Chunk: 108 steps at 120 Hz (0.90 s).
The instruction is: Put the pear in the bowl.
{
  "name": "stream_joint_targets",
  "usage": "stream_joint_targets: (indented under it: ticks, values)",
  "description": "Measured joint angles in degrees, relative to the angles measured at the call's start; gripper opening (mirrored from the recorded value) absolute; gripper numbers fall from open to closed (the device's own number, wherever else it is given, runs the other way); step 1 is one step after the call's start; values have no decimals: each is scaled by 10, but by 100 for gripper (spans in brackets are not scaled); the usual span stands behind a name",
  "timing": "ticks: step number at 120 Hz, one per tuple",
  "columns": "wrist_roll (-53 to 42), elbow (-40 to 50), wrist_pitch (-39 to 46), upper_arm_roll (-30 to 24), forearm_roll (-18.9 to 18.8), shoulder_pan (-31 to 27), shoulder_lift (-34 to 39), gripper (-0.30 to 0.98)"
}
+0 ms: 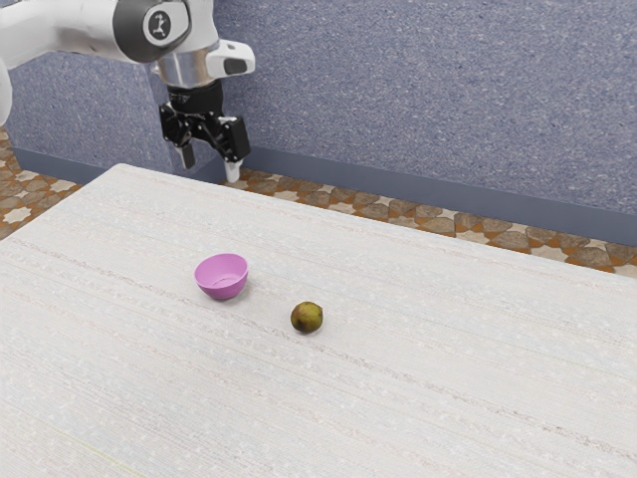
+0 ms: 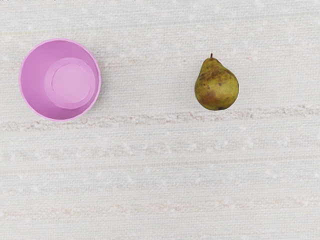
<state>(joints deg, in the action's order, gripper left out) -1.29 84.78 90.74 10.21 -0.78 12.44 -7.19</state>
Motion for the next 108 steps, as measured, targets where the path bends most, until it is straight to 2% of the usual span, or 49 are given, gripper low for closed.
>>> stream_joint_targets:
  ticks: [20, 37, 50, 62, 70, 108]
  values:
    - [7, 14, 14, -4, 4, 0, 3, 69]
    - [37, 96, 30, -48, 3, -4, 35, 69]
    - [61, 169, 59, -61, -5, 29, 38, 69]
    - [90, 198, 79, -66, -6, 39, 28, 69]
    - [111, 207, 88, -68, 7, 31, 14, 69]
    - [168, 205, 156, -67, 31, 13, -60, 69]
